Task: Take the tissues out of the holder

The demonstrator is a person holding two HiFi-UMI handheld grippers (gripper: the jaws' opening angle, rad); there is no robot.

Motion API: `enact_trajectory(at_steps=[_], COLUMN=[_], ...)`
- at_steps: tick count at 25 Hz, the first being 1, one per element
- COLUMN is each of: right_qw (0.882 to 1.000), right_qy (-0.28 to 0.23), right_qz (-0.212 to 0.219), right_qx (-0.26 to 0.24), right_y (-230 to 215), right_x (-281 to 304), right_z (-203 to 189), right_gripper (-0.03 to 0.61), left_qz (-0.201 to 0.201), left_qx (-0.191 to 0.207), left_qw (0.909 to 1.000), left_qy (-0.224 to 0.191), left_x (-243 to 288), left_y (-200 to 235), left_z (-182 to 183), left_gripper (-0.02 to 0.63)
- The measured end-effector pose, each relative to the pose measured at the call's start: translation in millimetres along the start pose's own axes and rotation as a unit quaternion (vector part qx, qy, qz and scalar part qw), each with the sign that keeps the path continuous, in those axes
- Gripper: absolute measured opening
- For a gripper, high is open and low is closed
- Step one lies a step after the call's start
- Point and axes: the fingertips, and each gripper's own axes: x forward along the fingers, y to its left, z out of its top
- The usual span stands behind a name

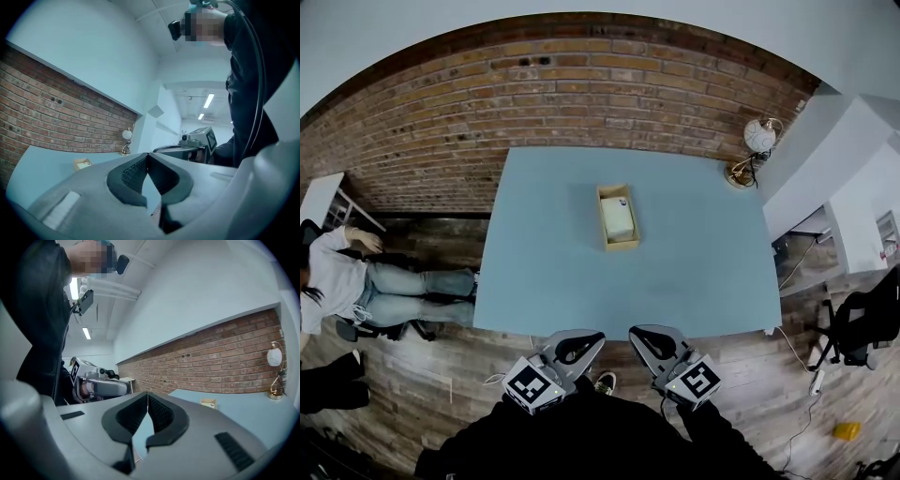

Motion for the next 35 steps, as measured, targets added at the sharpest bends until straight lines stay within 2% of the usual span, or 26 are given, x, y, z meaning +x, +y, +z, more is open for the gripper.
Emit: enact_trajectory(at_steps=[23, 28, 35], right_qw=[0.998, 0.997, 0.995], right_qy=[0.041, 0.051, 0.074], right_qz=[-0.036, -0.050, -0.064], right_qx=[0.009, 0.016, 0.019], right_y=[-102, -117, -135], right_x=[108, 127, 142], right_z=[11, 8, -2], right_gripper=[0.006, 0.006, 0.006], left_qz=[-0.035, -0.043, -0.047], left_qx=[-0.011, -0.032, -0.030], left_qw=[0.9993, 0.9986, 0.9984], left_qy=[0.001, 0.002, 0.009], left_x=[58, 65, 72], left_y=[146, 171, 194], left_z=[24, 25, 17], left_gripper=[-0.006, -0.006, -0.006])
